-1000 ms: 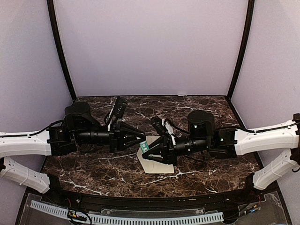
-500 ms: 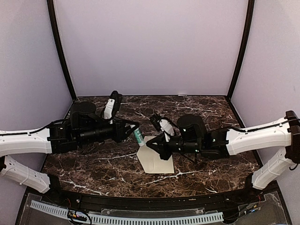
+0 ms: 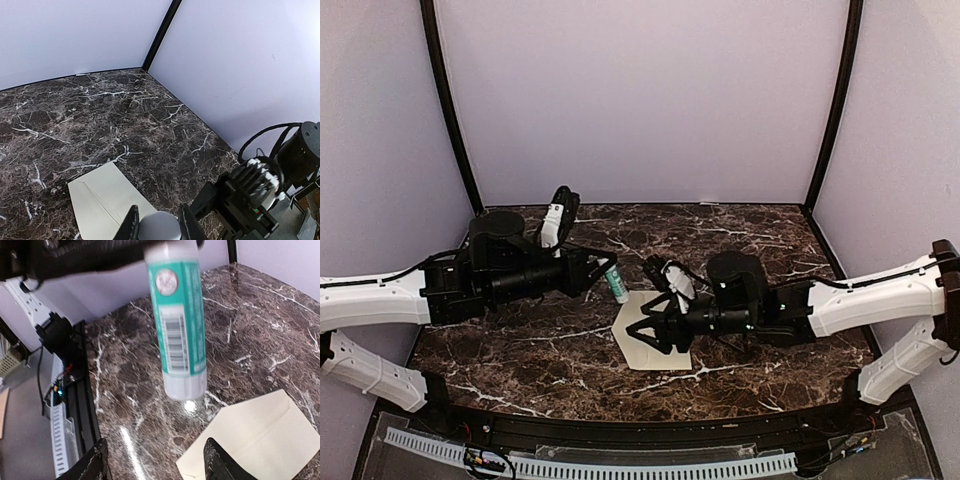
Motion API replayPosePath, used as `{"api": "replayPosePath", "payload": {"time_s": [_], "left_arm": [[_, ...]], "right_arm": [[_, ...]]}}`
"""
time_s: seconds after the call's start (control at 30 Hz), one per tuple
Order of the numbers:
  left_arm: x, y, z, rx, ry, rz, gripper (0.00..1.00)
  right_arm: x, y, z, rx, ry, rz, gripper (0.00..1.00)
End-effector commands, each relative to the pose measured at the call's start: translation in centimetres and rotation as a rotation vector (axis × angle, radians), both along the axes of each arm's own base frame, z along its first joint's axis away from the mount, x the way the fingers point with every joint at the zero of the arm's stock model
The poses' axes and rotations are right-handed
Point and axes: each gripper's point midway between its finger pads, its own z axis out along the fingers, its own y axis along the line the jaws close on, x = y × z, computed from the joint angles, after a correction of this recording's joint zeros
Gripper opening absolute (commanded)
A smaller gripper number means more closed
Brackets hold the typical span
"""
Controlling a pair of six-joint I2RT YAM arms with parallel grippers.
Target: Place the letter into the envelope and seal it
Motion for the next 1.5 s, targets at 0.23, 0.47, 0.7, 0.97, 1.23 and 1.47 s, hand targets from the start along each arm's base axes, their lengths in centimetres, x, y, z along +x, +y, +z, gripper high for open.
{"api": "replayPosePath", "payload": {"time_s": [0.23, 0.47, 0.7, 0.97, 1.23, 1.47], "left_arm": [[-4.2, -2.6, 3.9, -0.166, -0.039, -0.281, 0.00], [-4.8, -3.2, 4.3, -0.193, -0.028, -0.327, 0.00], [-4.8, -3.5, 3.9, -0.187, -0.021, -0.335, 0.00], [-3.6, -3.0, 3.7, -0.164, -0.025, -0.260, 0.00], [-0.8, -1.8, 4.0, -0.104, -0.026, -0.088, 0.00], [0.9, -1.0, 4.8, -0.068, -0.025, 0.021, 0.00]], "right_arm": [[-0.3, 0.8, 9.4, 0.259, -0.114, 0.060, 0.75], [0.5, 1.8, 10.3, 0.268, -0.116, 0.044, 0.56], [1.0, 1.9, 10.0, 0.258, -0.112, 0.021, 0.16], [1.7, 1.5, 7.5, 0.202, -0.091, -0.025, 0.00], [2.4, 1.0, 3.5, 0.138, -0.048, -0.081, 0.00], [2.1, 1.1, 1.4, 0.125, -0.010, -0.073, 0.00]]}}
